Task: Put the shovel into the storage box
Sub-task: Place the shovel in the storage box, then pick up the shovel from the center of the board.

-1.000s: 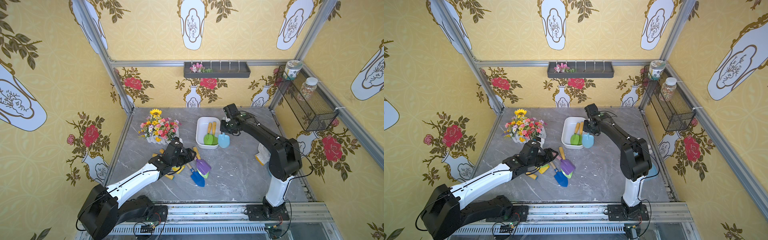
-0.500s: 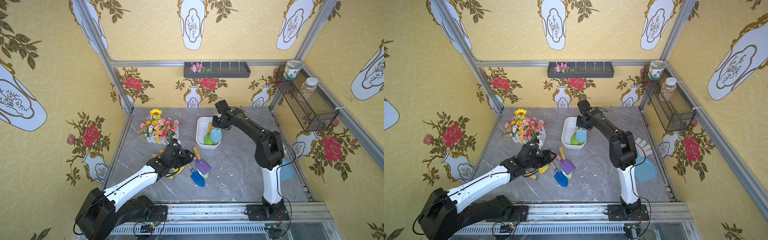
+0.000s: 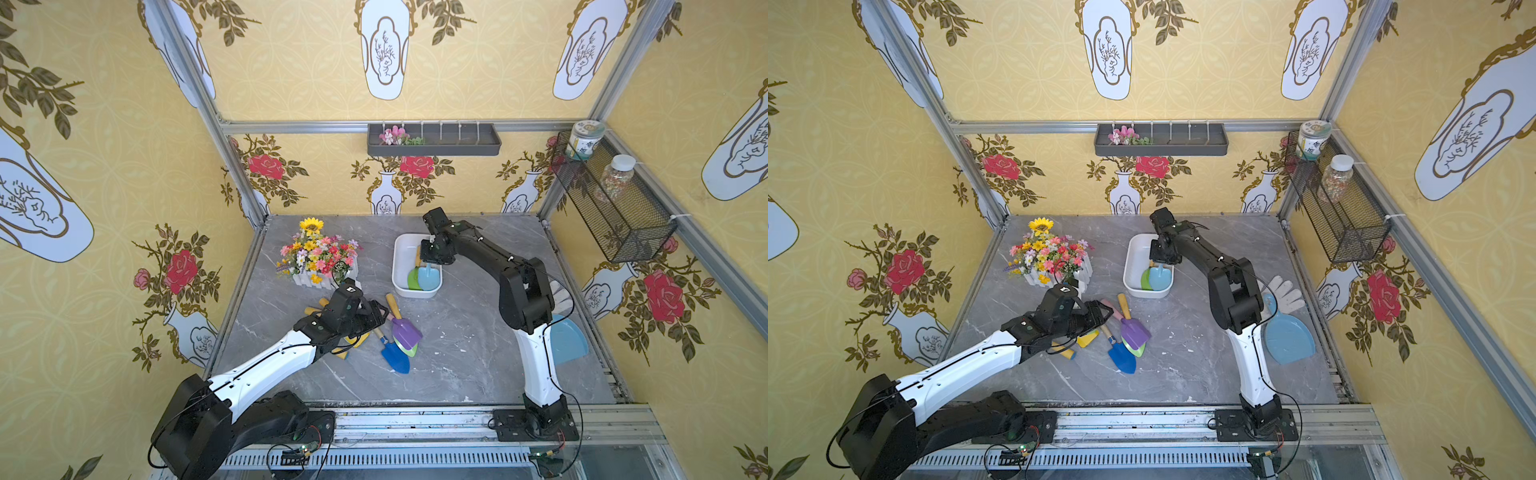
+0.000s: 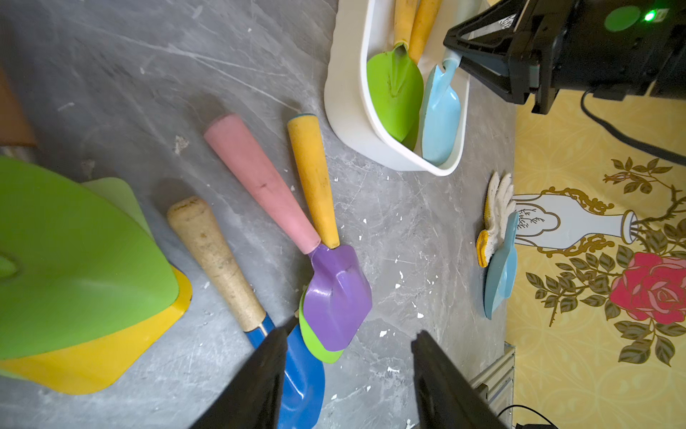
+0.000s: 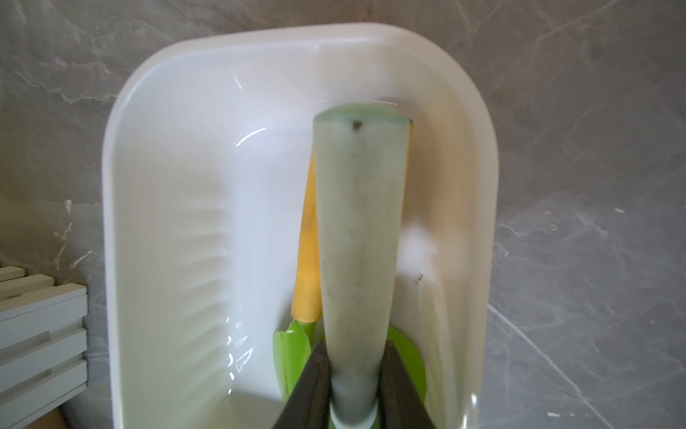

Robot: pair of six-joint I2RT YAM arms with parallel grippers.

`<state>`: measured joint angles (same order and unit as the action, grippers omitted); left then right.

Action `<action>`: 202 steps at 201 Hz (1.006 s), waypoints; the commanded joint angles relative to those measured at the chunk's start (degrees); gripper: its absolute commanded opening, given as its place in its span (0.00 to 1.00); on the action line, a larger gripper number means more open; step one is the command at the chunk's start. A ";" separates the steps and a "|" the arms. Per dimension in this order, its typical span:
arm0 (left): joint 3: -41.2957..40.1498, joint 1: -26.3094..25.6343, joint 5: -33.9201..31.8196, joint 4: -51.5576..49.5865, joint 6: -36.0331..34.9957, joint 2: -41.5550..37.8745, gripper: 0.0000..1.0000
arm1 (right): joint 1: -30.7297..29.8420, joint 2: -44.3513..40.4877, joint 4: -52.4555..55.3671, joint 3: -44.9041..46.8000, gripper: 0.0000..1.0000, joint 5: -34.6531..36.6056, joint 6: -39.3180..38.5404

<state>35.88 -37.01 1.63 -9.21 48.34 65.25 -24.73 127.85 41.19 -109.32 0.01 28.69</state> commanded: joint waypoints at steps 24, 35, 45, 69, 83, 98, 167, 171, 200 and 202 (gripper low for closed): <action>-0.68 0.10 -0.05 0.49 -0.01 0.22 0.59 | 0.03 0.38 0.48 0.99 0.21 2.27 -0.21; -0.73 0.10 -0.13 0.40 0.00 0.06 0.59 | 0.03 0.36 0.31 1.34 0.21 2.47 -0.05; -0.83 0.11 -0.13 0.37 0.09 -0.02 0.59 | -0.01 0.38 0.13 1.54 0.22 2.53 0.09; -0.99 0.15 -0.12 0.37 0.18 -0.19 0.59 | 0.03 0.64 0.14 1.39 0.29 2.88 0.23; -1.11 0.14 -0.14 0.34 0.18 -0.29 0.59 | 0.01 0.56 0.47 1.17 0.40 3.23 0.51; -1.16 0.17 -0.22 0.29 0.26 -0.46 0.59 | -0.05 0.08 0.56 1.38 0.46 3.42 0.55; -1.77 0.19 -0.83 -0.10 0.44 -1.47 0.59 | -1.00 -4.19 0.57 3.27 0.47 3.68 0.20; -1.79 0.19 -0.98 -0.22 0.44 -1.53 0.59 | -1.19 -4.50 0.48 3.52 0.47 3.61 0.07; -2.28 0.19 -1.87 -0.72 0.86 -2.56 0.59 | -2.31 -6.71 0.17 5.51 0.48 3.60 -0.45; -2.30 0.19 -1.89 -0.78 0.88 -2.62 0.59 | -2.38 -6.91 0.07 5.76 0.48 3.60 -0.53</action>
<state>34.20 -36.91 0.99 -9.58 48.69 63.26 -26.28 122.80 41.67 -104.86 3.16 28.82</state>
